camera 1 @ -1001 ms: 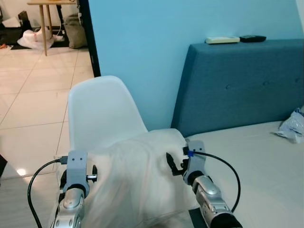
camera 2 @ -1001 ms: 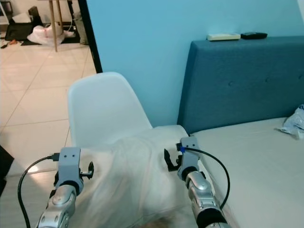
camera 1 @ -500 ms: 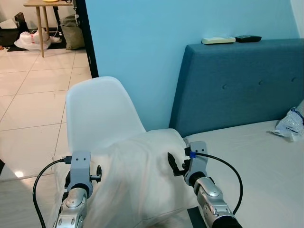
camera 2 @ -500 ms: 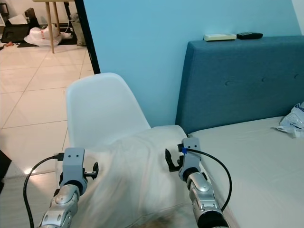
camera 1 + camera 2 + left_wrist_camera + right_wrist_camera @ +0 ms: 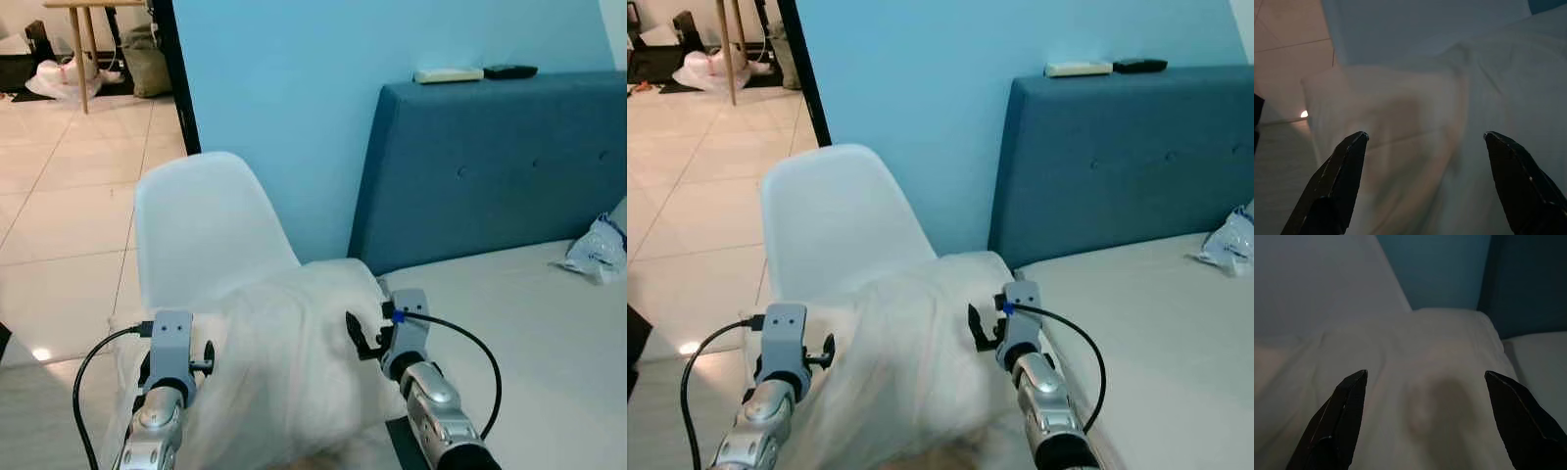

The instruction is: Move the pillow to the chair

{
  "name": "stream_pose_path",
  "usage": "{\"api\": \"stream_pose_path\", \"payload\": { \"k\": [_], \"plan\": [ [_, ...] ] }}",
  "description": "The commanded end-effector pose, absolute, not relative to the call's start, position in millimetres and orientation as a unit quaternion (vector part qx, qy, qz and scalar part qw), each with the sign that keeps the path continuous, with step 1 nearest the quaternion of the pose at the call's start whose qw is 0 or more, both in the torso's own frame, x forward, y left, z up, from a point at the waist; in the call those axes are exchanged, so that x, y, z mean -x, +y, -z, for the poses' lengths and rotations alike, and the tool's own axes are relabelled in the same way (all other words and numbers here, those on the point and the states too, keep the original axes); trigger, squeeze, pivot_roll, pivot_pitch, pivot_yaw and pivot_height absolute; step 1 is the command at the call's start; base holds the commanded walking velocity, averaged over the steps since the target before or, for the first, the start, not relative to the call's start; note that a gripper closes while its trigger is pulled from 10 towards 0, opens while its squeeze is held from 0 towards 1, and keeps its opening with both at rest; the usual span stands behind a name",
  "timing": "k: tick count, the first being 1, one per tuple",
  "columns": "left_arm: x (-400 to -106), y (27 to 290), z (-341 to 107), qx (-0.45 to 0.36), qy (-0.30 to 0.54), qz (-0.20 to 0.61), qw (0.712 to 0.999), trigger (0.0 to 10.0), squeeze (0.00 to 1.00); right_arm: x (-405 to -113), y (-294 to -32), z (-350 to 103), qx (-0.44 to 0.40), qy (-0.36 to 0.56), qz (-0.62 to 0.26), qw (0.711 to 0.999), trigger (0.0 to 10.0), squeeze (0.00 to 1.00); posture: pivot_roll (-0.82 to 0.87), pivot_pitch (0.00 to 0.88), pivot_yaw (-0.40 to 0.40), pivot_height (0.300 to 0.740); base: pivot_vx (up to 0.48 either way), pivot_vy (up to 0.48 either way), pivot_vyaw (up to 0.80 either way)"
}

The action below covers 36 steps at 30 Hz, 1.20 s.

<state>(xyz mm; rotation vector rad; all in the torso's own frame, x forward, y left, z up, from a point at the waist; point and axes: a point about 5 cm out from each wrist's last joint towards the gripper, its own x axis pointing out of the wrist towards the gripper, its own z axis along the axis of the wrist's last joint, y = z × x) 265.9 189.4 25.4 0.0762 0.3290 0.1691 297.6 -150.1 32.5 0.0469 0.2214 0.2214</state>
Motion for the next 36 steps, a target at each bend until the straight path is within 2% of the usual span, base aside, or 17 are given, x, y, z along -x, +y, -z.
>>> {"api": "stream_pose_path", "payload": {
  "k": [1,32,36],
  "plan": [
    [-262.1,188.4,-19.6,-0.039,0.176,-0.083,0.98,10.0,0.0,-295.7,-149.8,-30.6,-0.026,0.115,-0.108,0.987,10.0,0.0,0.03,0.02,-0.032,0.74,-0.292,0.0,0.0],
    [-265.0,182.2,-17.0,-0.048,0.19,-0.065,0.978,10.0,0.0,-293.9,-153.7,-30.7,-0.033,0.122,-0.103,0.987,10.0,0.0,0.02,0.022,-0.028,0.74,-0.017,0.0,0.0],
    [-265.6,181.5,-17.6,-0.049,0.187,-0.064,0.979,10.0,0.0,-293.7,-154.8,-30.8,-0.036,0.122,-0.101,0.987,10.0,0.0,0.02,0.023,-0.027,0.74,0.0,0.0,-0.8]
  ]
}}
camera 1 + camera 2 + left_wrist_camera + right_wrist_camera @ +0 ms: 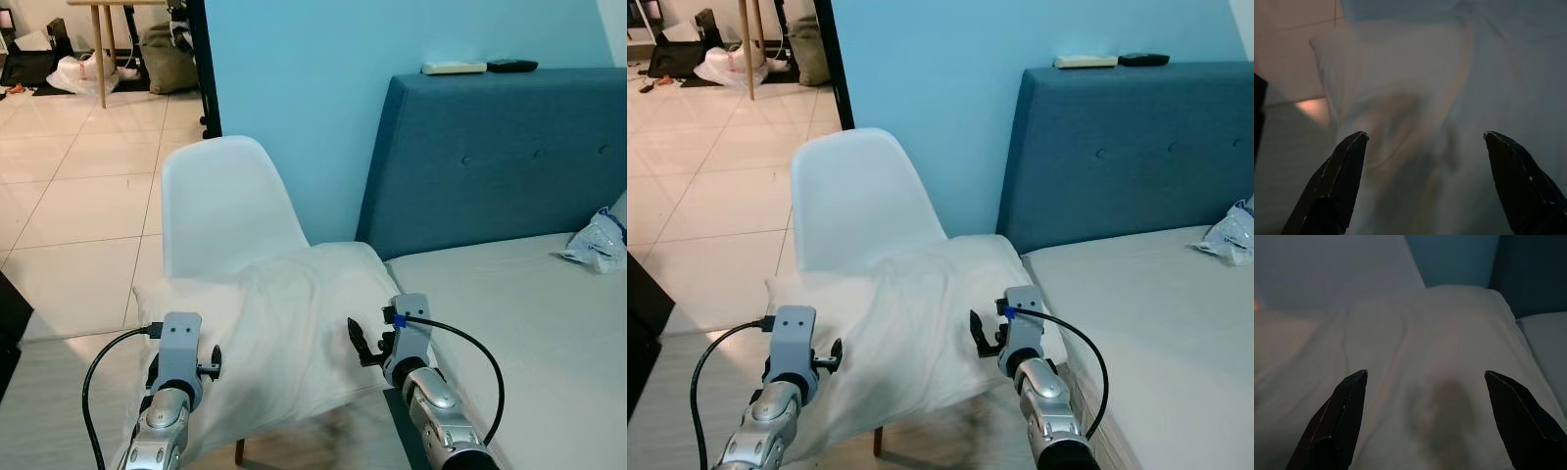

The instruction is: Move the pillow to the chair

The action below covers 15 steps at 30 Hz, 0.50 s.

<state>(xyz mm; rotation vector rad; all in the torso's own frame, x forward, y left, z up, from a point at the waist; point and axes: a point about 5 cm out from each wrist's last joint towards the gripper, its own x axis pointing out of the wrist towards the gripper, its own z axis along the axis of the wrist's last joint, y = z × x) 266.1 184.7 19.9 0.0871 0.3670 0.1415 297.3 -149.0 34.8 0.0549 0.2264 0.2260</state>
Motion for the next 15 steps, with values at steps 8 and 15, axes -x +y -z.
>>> {"api": "stream_pose_path", "payload": {
  "k": [8,15],
  "plan": [
    [-267.1,178.8,-17.3,-0.046,0.187,-0.057,0.98,10.0,0.0,-293.5,-158.6,-29.6,-0.032,0.13,-0.087,0.987,10.0,0.0,0.01,0.023,-0.024,0.74,0.0,0.0,-0.8],
    [-269.3,175.7,-17.9,-0.049,0.181,-0.048,0.981,10.0,0.0,-292.8,-163.3,-27.7,-0.023,0.139,-0.073,0.987,10.0,0.0,0.01,0.018,-0.02,0.74,0.0,0.0,-0.8]
  ]
}}
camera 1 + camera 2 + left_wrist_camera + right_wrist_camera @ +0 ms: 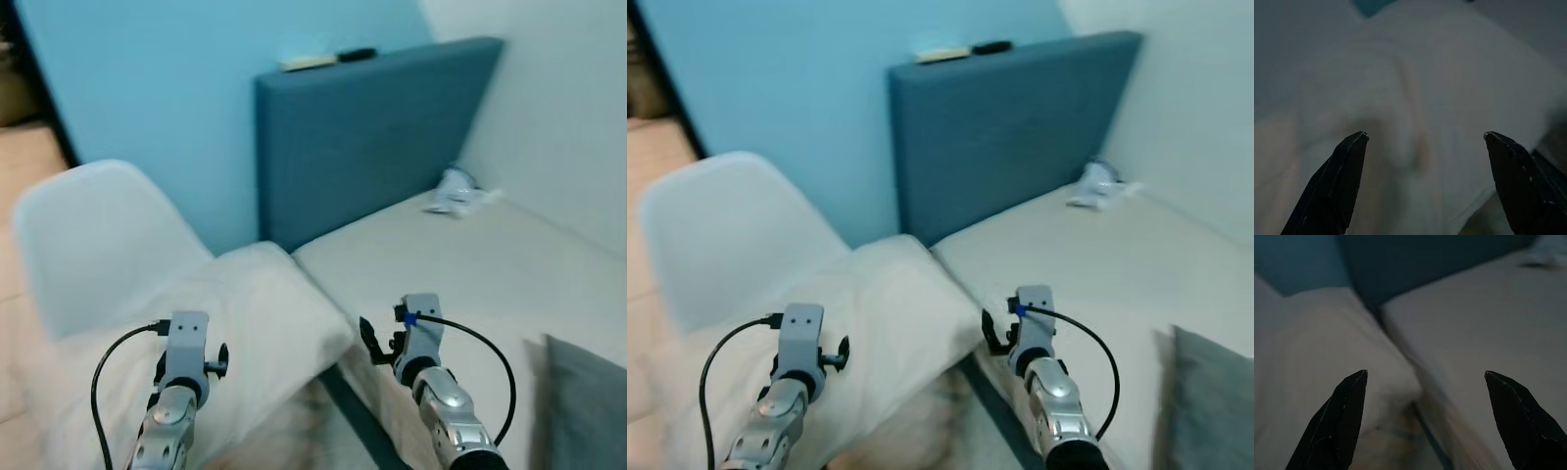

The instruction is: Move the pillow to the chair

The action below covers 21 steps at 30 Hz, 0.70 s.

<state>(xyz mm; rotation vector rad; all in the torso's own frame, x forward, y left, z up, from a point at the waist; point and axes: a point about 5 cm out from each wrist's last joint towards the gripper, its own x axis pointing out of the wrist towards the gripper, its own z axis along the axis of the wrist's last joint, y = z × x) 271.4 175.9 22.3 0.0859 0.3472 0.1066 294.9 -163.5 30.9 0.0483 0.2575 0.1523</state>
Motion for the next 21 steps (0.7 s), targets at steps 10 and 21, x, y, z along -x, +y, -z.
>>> {"api": "stream_pose_path", "payload": {
  "k": [10,21],
  "plan": [
    [-270.6,172.8,-17.9,-0.059,0.177,-0.038,0.982,10.0,0.0,-290.7,-166.5,-26.5,-0.024,0.142,-0.063,0.988,10.0,0.0,0.0,0.022,-0.01,0.74,0.0,0.0,-0.8],
    [-272.0,171.5,-16.1,-0.097,0.169,-0.04,0.98,10.0,0.0,-289.4,-172.3,-24.1,-0.013,0.15,-0.039,0.988,10.0,0.0,0.0,0.017,-0.011,0.74,0.0,0.0,-0.8]
  ]
}}
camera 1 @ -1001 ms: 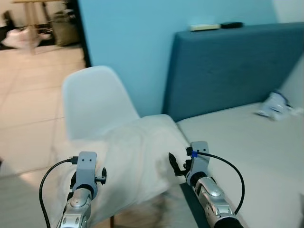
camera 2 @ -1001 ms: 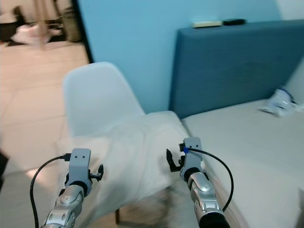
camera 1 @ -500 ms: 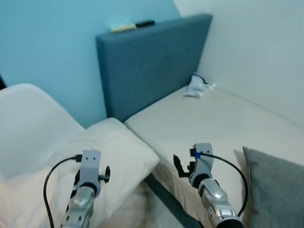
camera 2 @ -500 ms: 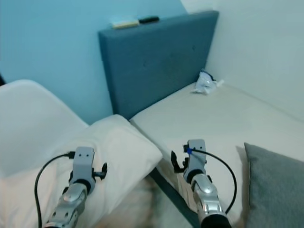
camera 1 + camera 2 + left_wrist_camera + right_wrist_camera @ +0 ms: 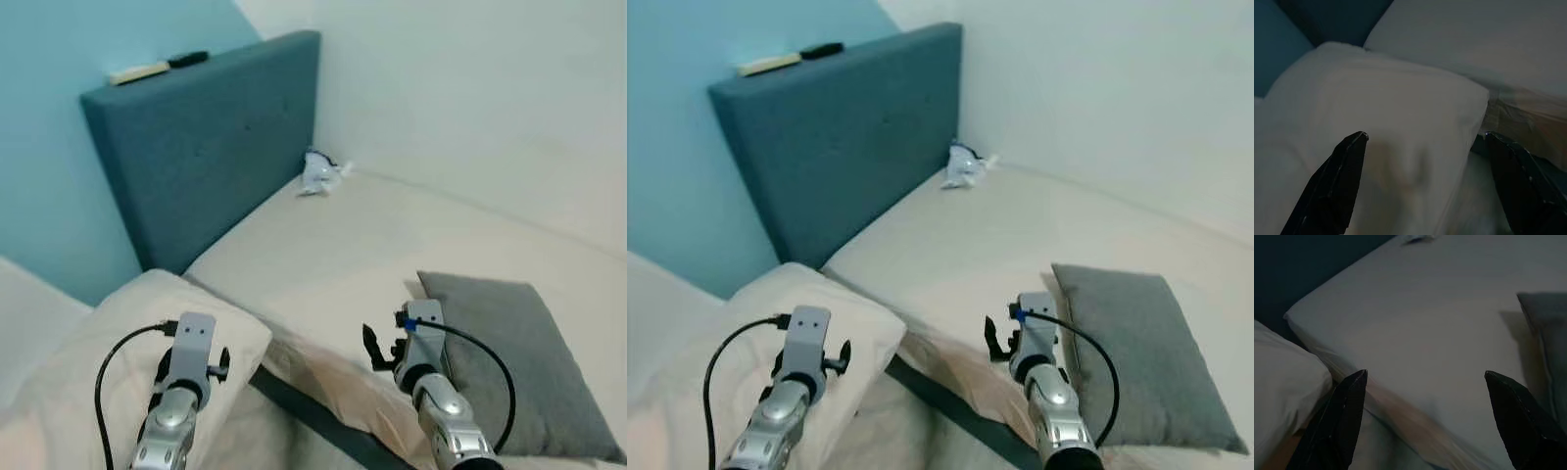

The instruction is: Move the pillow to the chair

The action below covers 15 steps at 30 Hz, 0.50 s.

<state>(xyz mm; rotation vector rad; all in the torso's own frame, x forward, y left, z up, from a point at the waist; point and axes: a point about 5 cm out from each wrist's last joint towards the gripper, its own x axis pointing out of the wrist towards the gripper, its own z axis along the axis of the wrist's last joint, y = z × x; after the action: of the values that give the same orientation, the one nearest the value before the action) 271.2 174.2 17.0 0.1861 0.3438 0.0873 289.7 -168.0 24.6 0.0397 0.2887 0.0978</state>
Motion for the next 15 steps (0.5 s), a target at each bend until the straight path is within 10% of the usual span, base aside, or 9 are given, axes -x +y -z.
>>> {"api": "stream_pose_path", "payload": {
  "k": [1,15],
  "plan": [
    [-272.1,171.4,-15.4,-0.099,0.172,-0.039,0.979,10.0,0.0,-289.2,-173.1,-23.6,-0.013,0.151,-0.035,0.988,10.0,0.0,-0.01,0.016,-0.012,0.74,0.0,0.0,-0.8],
    [-273.5,169.5,-13.7,-0.097,0.188,-0.043,0.976,10.0,0.0,-285.6,-178.4,-19.3,-0.002,0.161,-0.019,0.987,10.0,0.0,-0.01,0.003,-0.008,0.74,0.0,0.0,-0.8]
  ]
}}
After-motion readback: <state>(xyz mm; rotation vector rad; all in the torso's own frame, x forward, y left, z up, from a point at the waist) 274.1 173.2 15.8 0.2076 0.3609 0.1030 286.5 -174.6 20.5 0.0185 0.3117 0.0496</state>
